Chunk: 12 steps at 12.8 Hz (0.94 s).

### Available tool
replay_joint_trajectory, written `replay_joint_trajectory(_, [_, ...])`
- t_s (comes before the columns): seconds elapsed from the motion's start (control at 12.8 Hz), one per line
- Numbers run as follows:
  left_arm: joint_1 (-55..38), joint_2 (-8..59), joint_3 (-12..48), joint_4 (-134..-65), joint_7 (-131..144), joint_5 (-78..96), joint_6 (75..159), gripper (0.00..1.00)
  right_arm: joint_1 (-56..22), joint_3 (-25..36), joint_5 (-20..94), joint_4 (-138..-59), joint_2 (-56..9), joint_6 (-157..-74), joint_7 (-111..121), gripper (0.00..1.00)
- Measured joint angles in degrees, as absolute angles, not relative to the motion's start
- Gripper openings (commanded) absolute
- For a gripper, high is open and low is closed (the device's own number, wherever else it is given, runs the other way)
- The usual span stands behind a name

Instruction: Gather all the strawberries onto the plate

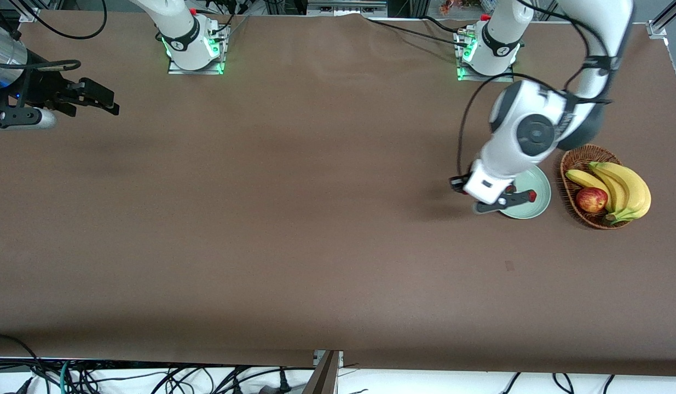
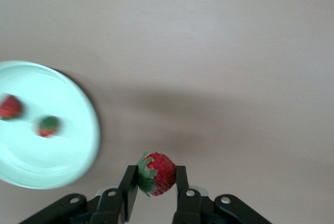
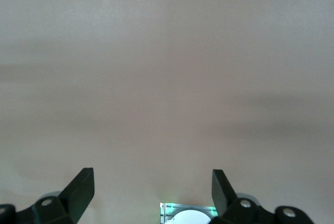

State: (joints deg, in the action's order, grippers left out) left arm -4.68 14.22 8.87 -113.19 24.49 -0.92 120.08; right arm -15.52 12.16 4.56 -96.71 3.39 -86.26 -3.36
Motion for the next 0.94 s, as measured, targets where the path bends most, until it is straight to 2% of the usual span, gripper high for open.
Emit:
replay_joint_trajectory(0.23, [-4.58, 14.11, 1.35, -116.65, 10.94, -0.81, 120.65, 0.15, -15.51, 12.05, 3.61, -96.36, 3.35, -86.91, -3.35, 1.00])
replay_joint_trajectory(0.39, [-4.46, 14.24, -1.14, -121.17, 6.64, -0.80, 126.68, 0.15, -15.50, 11.95, 3.60, -95.70, 3.22, -87.08, -3.35, 0.99])
replay_joint_trajectory(0.62, [-4.47, 15.67, -1.63, -129.43, 5.13, -0.80, 137.61, 0.17, -15.37, 11.86, 3.57, -93.92, 2.34, -87.05, -3.35, 1.00])
replay_joint_trajectory(0.7, [-4.47, 16.36, -1.62, -130.66, 5.09, -0.80, 139.25, 0.32, -15.18, 11.86, 3.55, -93.57, 2.09, -87.05, -3.35, 1.00])
replay_joint_trajectory(0.78, [-4.48, 16.87, -1.61, -131.11, 5.05, -0.80, 139.86, 0.89, -15.01, 11.87, 3.35, -93.45, 1.96, -87.08, -3.35, 1.00])
replay_joint_trajectory(0.86, [-4.48, 17.10, -1.61, -131.13, 4.94, -0.80, 139.98, 1.00, -14.92, 11.88, 2.65, -93.39, 1.90, -87.09, -3.35, 1.00])
replay_joint_trajectory(0.94, [-4.48, 17.08, -1.61, -131.06, 4.62, -0.80, 140.02, 1.00, -14.91, 11.87, 1.64, -93.36, 1.89, -87.09, -3.34, 1.00])
